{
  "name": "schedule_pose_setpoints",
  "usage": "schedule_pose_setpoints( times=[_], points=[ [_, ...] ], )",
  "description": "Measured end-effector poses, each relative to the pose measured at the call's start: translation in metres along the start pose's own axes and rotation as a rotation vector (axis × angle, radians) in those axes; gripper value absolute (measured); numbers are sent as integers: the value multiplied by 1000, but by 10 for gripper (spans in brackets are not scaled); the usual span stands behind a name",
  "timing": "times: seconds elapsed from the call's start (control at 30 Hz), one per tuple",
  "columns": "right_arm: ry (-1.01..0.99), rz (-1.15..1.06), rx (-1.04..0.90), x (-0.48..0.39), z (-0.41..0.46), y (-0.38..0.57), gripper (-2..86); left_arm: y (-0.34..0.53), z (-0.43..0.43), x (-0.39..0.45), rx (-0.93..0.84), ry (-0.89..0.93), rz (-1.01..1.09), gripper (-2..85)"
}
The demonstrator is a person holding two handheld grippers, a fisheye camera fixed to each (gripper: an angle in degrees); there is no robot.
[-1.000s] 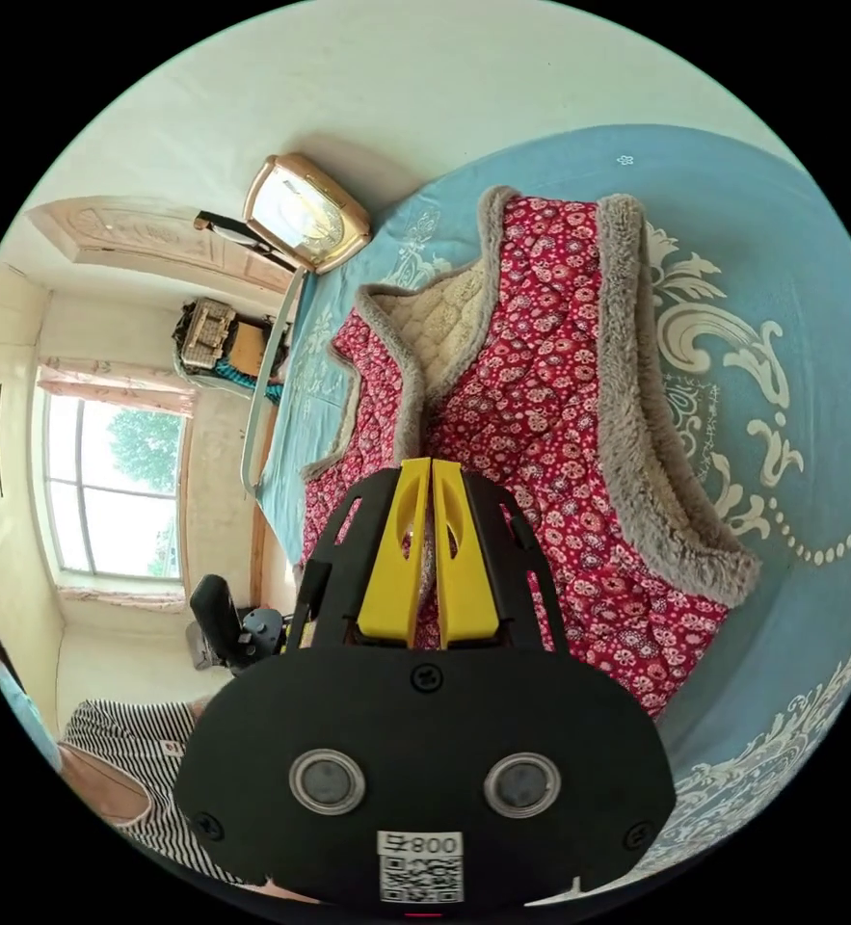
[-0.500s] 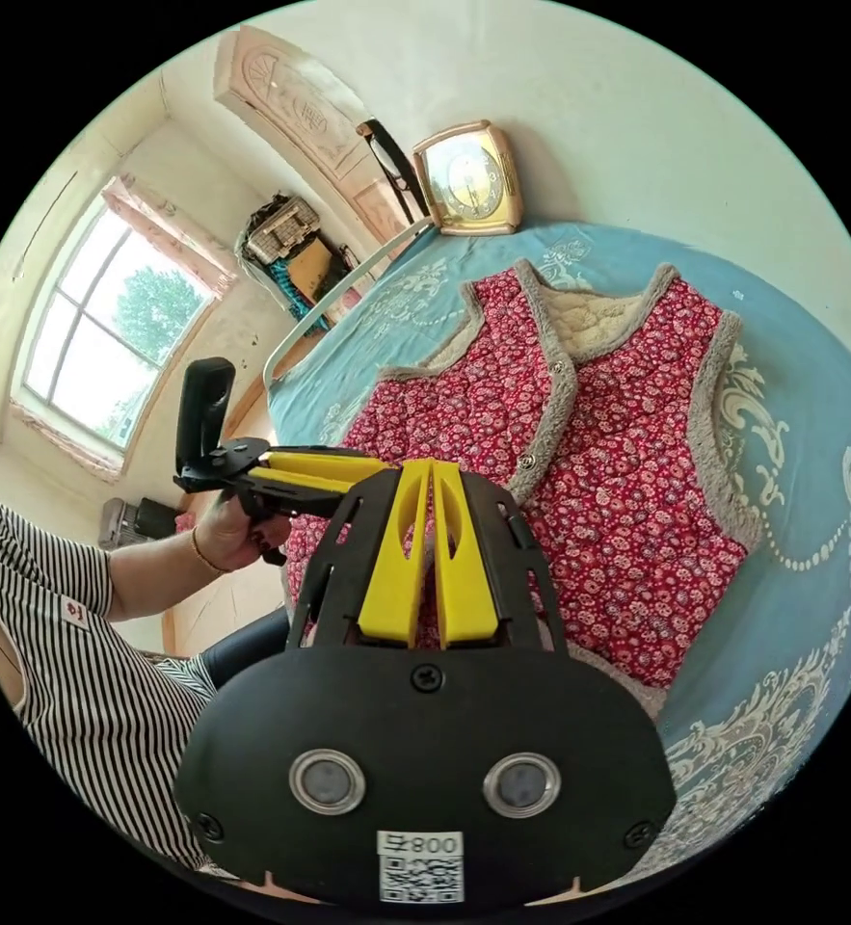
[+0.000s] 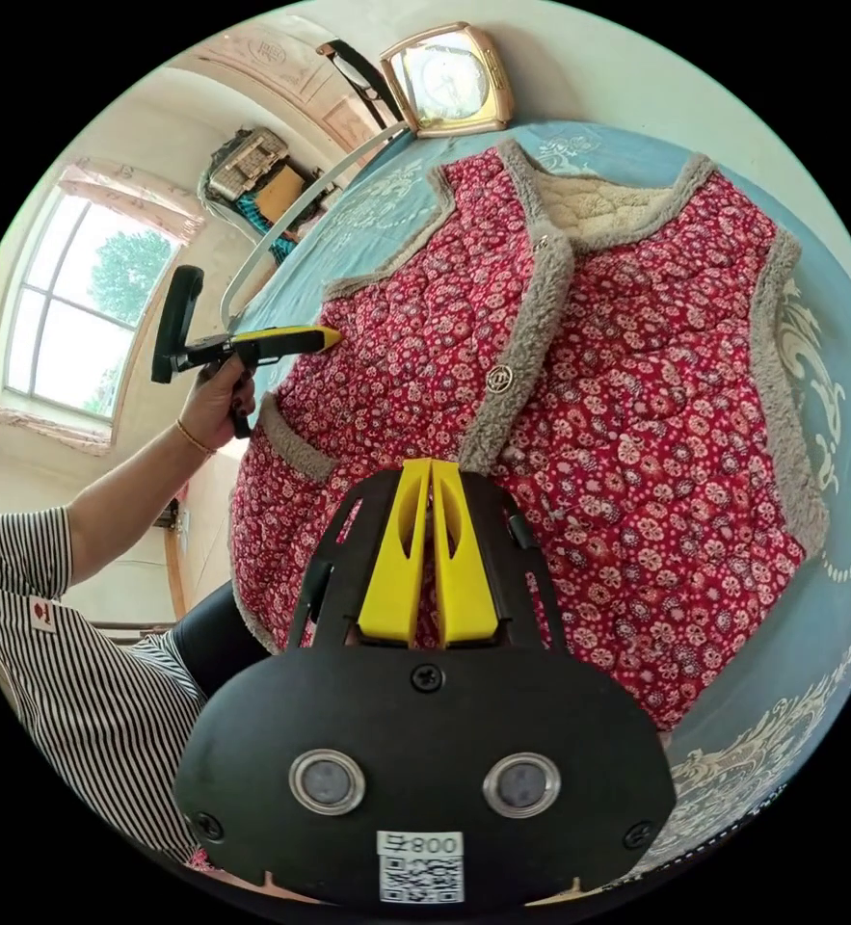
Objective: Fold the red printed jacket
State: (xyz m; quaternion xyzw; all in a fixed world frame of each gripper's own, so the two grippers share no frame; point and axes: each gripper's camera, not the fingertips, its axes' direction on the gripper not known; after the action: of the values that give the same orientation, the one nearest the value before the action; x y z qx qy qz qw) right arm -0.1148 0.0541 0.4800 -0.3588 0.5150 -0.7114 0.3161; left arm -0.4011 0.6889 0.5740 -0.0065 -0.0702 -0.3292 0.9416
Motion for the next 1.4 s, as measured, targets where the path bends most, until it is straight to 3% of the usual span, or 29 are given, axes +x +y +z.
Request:
schedule_pose_setpoints(
  times=[0.13,0.23,0.37,0.6,0.77,0.9,1.03,1.13,1.23,1.4],
  points=[
    [36,-3,151,-3,-31,-15,0,8,-19,19,76,-64,55,1],
    [117,7,181,6,-32,-52,0,3,-13,11,30,-132,29,0],
    [156,53,46,31,1,-104,0,2,-5,-3,9,-118,1,0],
    [134,48,46,31,15,-115,0,12,-7,-22,57,-49,-94,0],
    [7,97,203,38,-24,-71,0,37,-37,-5,123,-58,-79,2],
    [-32,26,283,11,-56,-9,0,79,-51,27,87,66,31,2],
    [-94,-65,151,-41,-33,68,0,114,-39,45,-19,-15,51,1],
    [72,-36,-39,-48,16,85,0,112,-31,30,-41,83,-31,1],
    [-47,60,-33,-25,20,88,0,107,-43,35,-35,56,-63,1],
    [8,-14,68,-59,-23,119,1,128,-73,76,-5,108,63,2]
  ],
)
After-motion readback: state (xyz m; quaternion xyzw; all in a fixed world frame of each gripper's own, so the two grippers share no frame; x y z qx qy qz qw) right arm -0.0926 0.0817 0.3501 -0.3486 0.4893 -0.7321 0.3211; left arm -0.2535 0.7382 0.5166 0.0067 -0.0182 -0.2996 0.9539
